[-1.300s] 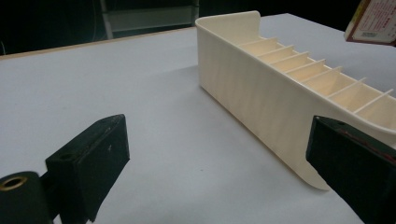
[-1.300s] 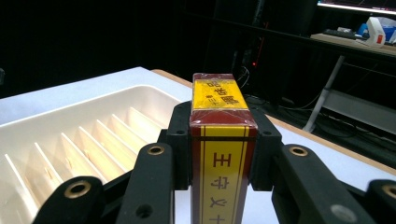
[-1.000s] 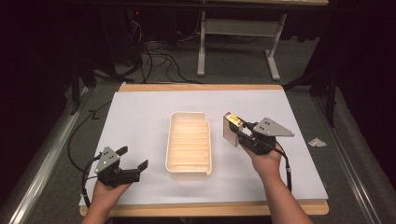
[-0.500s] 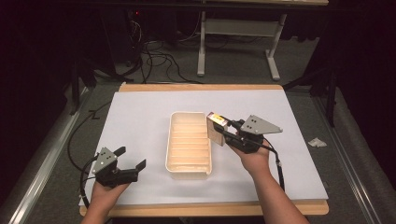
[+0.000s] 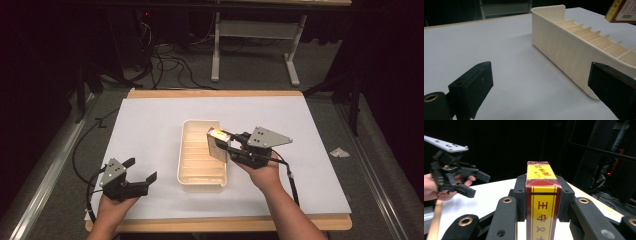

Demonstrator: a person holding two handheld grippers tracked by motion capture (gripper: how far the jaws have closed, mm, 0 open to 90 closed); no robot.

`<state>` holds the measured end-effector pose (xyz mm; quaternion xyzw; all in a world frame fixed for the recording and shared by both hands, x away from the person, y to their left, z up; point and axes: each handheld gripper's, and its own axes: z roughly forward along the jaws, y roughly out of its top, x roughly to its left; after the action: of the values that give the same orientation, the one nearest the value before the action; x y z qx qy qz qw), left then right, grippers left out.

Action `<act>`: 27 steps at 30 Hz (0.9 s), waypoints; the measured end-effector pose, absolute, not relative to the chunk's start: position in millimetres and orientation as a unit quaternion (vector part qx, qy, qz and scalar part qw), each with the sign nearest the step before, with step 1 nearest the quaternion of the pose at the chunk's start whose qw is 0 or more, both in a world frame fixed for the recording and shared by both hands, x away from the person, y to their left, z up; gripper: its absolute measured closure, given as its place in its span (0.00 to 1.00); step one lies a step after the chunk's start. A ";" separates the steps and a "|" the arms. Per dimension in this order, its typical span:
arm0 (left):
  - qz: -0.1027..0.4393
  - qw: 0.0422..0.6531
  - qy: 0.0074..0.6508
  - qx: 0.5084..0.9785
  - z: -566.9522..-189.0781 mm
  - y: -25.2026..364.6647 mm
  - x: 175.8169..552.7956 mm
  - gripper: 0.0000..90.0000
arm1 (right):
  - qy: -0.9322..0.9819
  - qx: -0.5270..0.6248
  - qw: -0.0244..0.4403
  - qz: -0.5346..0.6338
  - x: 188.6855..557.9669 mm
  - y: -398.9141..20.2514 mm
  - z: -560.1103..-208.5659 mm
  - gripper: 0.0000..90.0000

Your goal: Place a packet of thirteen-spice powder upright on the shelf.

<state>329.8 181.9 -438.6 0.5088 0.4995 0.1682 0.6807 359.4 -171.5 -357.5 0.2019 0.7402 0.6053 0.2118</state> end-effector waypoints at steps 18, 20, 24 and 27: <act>0.166 0.679 0.500 0.511 -439.1 182.2 329.9 0.07 | 0.750 0.132 0.114 0.638 363.1 -156.7 -371.9 0.77; 0.166 0.679 0.500 0.512 -439.1 182.6 329.9 0.07 | 0.754 0.121 0.107 0.637 363.4 -155.7 -373.3 0.77; 0.166 0.679 0.499 0.512 -439.1 182.7 329.9 0.07 | 0.758 0.103 0.093 0.638 363.1 -153.5 -375.4 0.77; 0.164 0.678 0.499 0.513 -439.3 182.2 329.9 0.07 | 0.757 0.091 0.076 0.642 363.3 -153.1 -377.2 0.77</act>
<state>329.9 182.2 -439.3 0.5134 0.4994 0.1639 0.6784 363.3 -153.1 -377.2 0.0907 0.7572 0.6424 0.0764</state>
